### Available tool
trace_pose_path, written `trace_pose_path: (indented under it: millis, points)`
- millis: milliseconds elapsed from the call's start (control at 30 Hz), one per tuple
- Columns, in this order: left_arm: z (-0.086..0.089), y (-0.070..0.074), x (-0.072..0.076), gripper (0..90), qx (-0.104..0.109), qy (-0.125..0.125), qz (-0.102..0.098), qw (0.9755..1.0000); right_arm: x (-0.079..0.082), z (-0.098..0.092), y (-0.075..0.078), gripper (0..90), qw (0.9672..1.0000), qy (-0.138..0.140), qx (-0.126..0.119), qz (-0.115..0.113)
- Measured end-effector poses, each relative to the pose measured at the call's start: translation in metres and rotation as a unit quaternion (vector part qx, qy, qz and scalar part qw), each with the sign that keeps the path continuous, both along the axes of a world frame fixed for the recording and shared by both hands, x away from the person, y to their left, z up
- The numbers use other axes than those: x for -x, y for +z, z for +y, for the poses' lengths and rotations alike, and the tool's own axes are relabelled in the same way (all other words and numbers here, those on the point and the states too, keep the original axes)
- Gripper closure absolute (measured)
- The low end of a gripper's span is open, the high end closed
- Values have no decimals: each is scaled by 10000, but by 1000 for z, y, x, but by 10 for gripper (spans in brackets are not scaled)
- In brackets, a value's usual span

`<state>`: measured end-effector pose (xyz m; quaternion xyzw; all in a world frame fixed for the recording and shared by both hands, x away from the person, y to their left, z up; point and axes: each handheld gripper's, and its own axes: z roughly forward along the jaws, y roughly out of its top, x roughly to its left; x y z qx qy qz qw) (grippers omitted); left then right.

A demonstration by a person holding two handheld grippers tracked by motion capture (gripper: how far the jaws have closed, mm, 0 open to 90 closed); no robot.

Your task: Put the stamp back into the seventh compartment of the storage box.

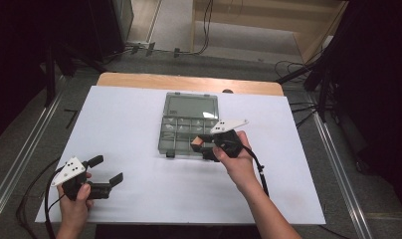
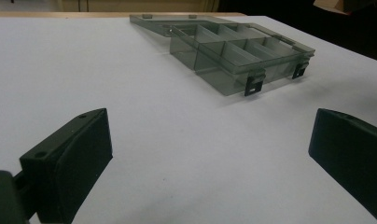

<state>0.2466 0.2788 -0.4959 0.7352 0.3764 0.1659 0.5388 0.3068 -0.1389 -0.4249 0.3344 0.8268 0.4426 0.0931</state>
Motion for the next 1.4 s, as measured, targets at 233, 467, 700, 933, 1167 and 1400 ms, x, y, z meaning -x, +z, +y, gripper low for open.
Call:
trace_pose_path:
  millis: [233,467,700,933,1167,1400]
  points:
    - [0,0,0,0,-31,-41,4,10000,-7,1,-6,532,10000,-10,-6,83]
    - [0,0,0,0,-14,-54,2,10000,-15,7,-12,531,9999,-34,38,143]
    - [0,0,0,0,-20,-65,9,10000,-24,8,-16,530,9997,-117,76,181]
    - [0,0,0,0,-17,-66,-2,10000,-31,8,-22,528,9994,-193,122,265]
    - [0,0,0,0,-46,-74,-4,10000,-38,8,-31,527,9990,-232,169,355]
    - [0,0,0,0,-60,-80,-5,9999,-43,9,-38,527,9984,-292,260,414]
